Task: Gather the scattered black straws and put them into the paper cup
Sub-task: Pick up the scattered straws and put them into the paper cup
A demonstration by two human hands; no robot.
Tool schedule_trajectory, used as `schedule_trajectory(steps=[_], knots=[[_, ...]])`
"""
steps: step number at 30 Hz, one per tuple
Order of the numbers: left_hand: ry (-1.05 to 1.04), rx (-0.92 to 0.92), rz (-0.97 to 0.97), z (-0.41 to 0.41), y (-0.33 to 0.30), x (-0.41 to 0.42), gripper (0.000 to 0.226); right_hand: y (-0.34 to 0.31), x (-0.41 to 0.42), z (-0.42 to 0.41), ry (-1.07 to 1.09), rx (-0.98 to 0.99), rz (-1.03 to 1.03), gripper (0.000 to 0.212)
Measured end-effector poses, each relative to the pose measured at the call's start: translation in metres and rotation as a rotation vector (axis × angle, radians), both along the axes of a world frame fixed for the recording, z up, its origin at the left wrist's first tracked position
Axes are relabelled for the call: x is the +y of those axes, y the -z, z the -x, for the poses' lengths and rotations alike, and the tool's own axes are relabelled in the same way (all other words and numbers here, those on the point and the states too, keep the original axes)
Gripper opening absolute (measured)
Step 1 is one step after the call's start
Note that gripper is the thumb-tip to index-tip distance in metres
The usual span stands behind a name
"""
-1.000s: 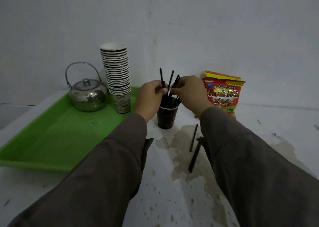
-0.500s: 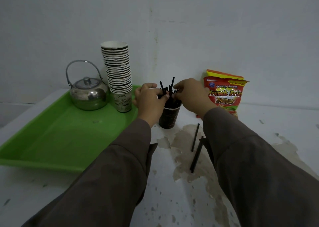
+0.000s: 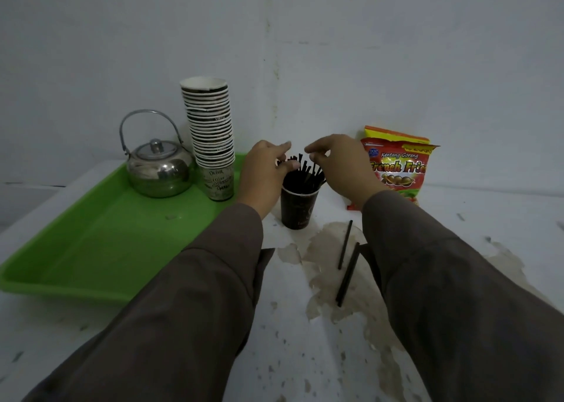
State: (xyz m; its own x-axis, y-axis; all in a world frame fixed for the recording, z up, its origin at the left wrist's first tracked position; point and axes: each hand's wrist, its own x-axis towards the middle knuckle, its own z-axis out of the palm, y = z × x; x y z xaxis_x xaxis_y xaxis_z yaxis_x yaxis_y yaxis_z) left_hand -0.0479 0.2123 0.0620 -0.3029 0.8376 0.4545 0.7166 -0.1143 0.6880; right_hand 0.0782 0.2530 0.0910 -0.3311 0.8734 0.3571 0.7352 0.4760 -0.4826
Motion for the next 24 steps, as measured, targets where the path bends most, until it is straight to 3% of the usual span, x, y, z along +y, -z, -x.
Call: schedule_trajectory(steps=[5,12,16,20,24], knots=[[0.019,-0.060,-0.097,-0.002,-0.003,-0.010,0.013,0.004,-0.004,-0.006,-0.016,0.059,-0.010,0.023],[0.150,0.012,-0.314,-0.044,0.004,-0.050,0.008,0.021,-0.033,-0.045,0.035,0.307,-0.095,0.020],[0.266,0.031,-0.098,-0.070,0.040,-0.065,0.009,0.058,-0.057,-0.080,0.019,0.159,0.054,0.015],[0.197,0.037,0.194,-0.085,0.063,-0.057,0.013,0.083,-0.067,-0.098,0.104,0.039,0.238,0.015],[0.166,0.078,0.335,-0.102,0.067,-0.045,0.021,0.090,-0.068,-0.101,0.169,0.040,0.261,0.018]])
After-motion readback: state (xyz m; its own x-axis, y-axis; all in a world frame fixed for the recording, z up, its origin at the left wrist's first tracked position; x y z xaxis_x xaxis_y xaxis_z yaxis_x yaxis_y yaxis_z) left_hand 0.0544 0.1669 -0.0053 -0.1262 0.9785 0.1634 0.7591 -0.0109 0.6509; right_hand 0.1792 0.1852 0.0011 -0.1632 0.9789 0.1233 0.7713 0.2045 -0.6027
